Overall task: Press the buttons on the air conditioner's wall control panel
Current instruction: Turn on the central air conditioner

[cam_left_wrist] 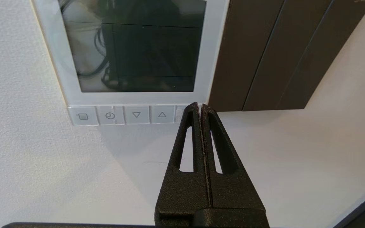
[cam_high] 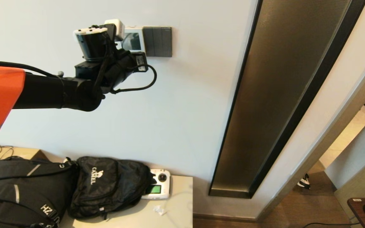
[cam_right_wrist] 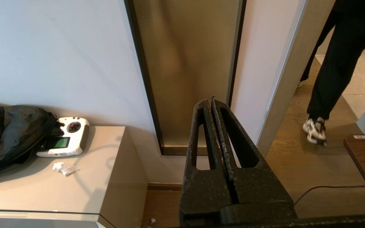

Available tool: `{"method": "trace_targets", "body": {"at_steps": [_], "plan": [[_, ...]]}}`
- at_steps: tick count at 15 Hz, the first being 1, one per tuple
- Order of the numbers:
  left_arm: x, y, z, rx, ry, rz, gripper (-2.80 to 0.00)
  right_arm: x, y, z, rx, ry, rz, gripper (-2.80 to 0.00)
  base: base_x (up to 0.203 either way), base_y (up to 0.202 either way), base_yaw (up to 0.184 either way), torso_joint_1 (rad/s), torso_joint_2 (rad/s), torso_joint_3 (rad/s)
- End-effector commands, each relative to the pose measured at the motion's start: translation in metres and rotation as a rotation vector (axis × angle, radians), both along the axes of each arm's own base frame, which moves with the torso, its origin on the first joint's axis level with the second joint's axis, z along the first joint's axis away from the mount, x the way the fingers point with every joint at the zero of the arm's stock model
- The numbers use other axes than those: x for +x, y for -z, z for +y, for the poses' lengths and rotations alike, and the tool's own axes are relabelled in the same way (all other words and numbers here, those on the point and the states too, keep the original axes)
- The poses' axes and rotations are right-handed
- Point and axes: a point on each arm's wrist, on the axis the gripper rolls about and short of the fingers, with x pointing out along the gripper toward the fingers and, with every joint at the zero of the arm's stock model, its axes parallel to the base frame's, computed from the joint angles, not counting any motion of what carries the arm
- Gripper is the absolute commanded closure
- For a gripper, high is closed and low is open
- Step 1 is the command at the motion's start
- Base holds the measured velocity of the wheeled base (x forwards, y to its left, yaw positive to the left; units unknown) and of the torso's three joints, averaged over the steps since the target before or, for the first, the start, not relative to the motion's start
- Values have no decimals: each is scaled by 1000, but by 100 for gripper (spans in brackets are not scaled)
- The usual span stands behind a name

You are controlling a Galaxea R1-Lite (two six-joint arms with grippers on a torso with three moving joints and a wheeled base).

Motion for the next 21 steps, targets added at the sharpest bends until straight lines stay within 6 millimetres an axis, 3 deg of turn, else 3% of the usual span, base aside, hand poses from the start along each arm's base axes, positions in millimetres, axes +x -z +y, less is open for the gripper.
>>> {"method": "trace_targets", "body": {"at_steps": [1,10,15,18,21], "plan": [[0,0,0,-2,-1,-4,0,0,0,0,-1,0,2,0,0,0,0,0,0,0],[9,13,-3,7,2,18,0,0,0,0,-1,0,2,0,0,0,0,0,0,0],[8,10,-2,4,2,9,0,0,0,0,-1,0,3,0,0,0,0,0,0,0],[-1,2,1,-4,1,-6,0,0,0,0,-1,0,4,0,0,0,0,0,0,0],[-24,-9,9,-11,5,-26,0,0,0,0,-1,0,3,0,0,0,0,0,0,0]]}}
